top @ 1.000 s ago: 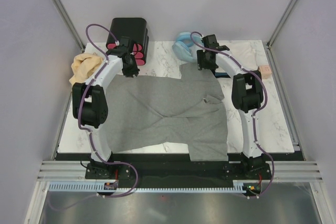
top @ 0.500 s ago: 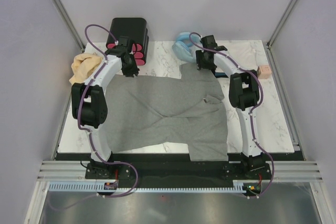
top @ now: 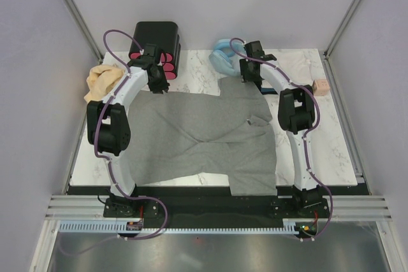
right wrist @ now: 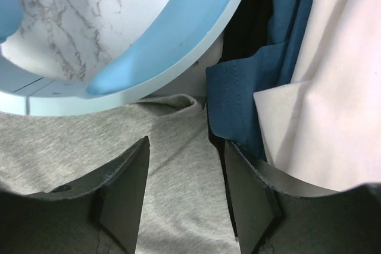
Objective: Fold and stack the t-shirts
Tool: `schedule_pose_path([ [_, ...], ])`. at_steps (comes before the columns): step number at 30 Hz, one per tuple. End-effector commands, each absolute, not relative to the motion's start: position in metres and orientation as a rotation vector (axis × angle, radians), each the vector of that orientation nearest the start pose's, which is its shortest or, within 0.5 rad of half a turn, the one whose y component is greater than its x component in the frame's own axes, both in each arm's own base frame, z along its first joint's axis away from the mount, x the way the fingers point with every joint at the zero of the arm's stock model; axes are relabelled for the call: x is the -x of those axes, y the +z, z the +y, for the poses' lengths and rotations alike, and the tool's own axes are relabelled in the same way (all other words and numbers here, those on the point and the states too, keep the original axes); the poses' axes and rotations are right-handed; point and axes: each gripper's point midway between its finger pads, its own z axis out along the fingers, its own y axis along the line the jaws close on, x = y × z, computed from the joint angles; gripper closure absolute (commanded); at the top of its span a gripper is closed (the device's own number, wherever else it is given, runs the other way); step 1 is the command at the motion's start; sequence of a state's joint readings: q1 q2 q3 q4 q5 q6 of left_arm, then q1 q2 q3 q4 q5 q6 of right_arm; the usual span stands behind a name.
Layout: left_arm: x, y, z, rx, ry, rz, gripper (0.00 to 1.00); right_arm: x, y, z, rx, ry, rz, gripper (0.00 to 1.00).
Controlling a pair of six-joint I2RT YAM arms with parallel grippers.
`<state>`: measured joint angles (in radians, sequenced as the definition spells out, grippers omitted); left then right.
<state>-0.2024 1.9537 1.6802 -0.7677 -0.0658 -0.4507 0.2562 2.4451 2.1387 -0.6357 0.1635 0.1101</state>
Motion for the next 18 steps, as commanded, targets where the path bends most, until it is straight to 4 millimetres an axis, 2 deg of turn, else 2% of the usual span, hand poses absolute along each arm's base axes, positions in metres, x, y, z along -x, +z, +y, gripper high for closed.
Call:
schedule_pose_path([
  [1, -0.468, 0.133, -0.104, 0.313, -0.194, 2.538, 0.71, -0.577, 0.026, 0.114, 0.098, -0.048, 2.524, 0.39],
  [10, -0.464, 0.128, -0.104, 0.314, -0.189, 2.553, 0.72, -0.559, 0.007, 0.117, 0.148, 0.004, 2.599, 0.44],
  [13, -0.464, 0.128, -0.103, 0.315, -0.187, 2.552, 0.72, -0.556, 0.007, 0.124, 0.146, 0.055, 2.609, 0.63],
  [15, -0.465, 0.129, -0.104, 0.314, -0.190, 2.548, 0.72, -0.552, 0.009, 0.131, 0.146, 0.106, 2.620, 0.67],
  [18, -0.464, 0.129, -0.104, 0.313, -0.194, 2.549, 0.72, -0.550, 0.010, 0.130, 0.144, 0.114, 2.624, 0.77],
])
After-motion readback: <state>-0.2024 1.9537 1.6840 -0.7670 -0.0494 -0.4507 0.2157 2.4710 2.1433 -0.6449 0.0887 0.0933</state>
